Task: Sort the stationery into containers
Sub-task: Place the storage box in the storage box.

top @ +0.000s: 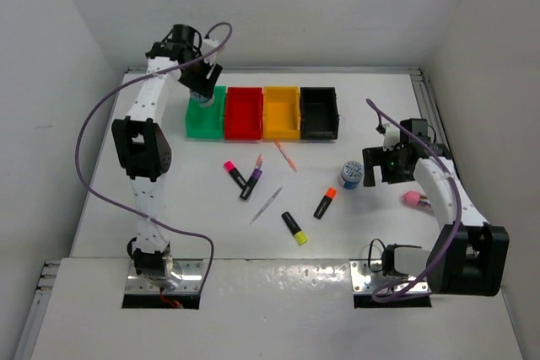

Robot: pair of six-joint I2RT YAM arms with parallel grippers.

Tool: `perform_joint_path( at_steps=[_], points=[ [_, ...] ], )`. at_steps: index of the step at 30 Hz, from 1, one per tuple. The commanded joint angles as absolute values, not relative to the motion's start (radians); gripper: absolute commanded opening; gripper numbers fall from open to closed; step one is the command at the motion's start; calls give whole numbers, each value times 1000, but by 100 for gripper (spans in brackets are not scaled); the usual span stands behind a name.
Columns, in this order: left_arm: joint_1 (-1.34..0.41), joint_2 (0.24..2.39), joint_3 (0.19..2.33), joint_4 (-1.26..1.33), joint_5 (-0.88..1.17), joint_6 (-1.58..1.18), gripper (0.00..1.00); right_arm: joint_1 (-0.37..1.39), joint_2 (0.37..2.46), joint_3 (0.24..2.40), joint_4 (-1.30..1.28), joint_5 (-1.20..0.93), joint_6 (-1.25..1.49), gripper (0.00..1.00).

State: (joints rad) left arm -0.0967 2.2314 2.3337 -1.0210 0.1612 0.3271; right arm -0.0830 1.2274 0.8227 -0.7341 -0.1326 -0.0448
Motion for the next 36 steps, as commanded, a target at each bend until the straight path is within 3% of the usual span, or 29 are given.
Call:
perform_joint_path(
  at_steps=[1,26,36],
  points=[
    [-110,2207,2244,-994,178,316,0,-86,1236,867,-709,-115,-41,98],
    [-121,2367,2290,-827,38,282,1,-87,1331,902,-719,-124,-23,99],
    [-123,2359,2264,-724,8,235,8,-87,1331,894,-722,-130,-35,99]
  ],
)
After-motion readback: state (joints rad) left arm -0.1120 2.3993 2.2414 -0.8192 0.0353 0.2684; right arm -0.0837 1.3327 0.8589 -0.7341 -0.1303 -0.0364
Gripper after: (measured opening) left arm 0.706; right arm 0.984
